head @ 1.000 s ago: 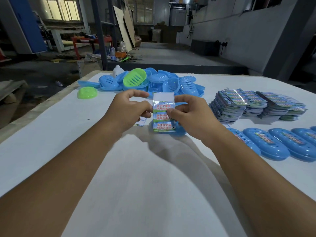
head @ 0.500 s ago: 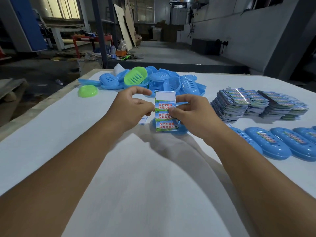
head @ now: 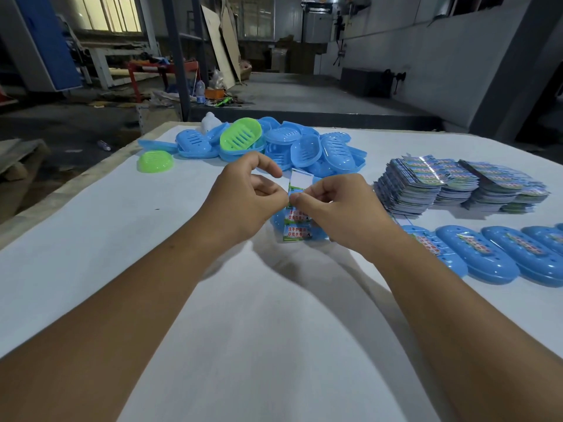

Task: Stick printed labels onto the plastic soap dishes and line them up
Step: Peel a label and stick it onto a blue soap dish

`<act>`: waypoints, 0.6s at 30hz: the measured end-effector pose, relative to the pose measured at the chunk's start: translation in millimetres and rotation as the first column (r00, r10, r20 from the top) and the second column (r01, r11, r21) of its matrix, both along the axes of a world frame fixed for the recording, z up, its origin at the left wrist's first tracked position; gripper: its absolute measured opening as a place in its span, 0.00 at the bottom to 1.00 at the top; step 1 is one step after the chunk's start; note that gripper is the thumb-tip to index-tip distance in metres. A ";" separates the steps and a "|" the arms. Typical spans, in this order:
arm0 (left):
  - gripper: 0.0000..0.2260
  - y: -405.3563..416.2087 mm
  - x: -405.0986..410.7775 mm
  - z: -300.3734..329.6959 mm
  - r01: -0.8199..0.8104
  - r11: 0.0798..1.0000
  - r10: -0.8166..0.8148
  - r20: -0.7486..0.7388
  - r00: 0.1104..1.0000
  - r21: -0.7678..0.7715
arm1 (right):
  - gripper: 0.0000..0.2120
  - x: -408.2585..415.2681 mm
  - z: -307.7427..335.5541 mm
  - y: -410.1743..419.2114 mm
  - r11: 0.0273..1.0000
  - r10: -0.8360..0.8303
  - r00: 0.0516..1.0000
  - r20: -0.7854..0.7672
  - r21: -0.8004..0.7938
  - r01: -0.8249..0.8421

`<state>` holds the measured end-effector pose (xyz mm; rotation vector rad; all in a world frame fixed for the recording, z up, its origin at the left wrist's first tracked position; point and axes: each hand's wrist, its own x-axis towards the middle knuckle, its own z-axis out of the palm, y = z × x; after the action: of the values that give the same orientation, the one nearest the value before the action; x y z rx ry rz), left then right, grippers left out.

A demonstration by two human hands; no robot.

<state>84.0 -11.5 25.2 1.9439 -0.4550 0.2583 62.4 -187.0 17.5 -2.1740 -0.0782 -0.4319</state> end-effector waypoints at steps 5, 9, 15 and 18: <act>0.12 -1.5 1.0 -2.1 0.011 1.000 -0.011 0.035 0.999 0.005 | 0.12 -4.8 4.3 2.9 0.999 0.035 0.999 -0.008 0.006 -0.035; 0.11 -5.4 0.2 -5.0 0.016 1.000 -0.017 0.048 0.999 0.025 | 0.13 -6.6 5.5 6.2 0.996 -0.027 1.000 0.013 -0.084 0.028; 0.08 -6.0 4.1 -6.5 -0.053 0.999 0.053 0.048 0.997 -0.008 | 0.13 -3.0 6.1 0.8 0.994 -0.079 0.997 0.002 -0.069 0.079; 0.07 -2.2 10.8 -6.5 -0.147 0.989 0.147 0.016 0.989 -0.005 | 0.13 -0.2 5.4 -4.8 0.995 -0.101 0.994 -0.035 -0.025 0.101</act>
<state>94.8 -13.6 18.7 1.9753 -0.3210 0.3696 62.2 -191.8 22.9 -2.2146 0.0469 -0.4512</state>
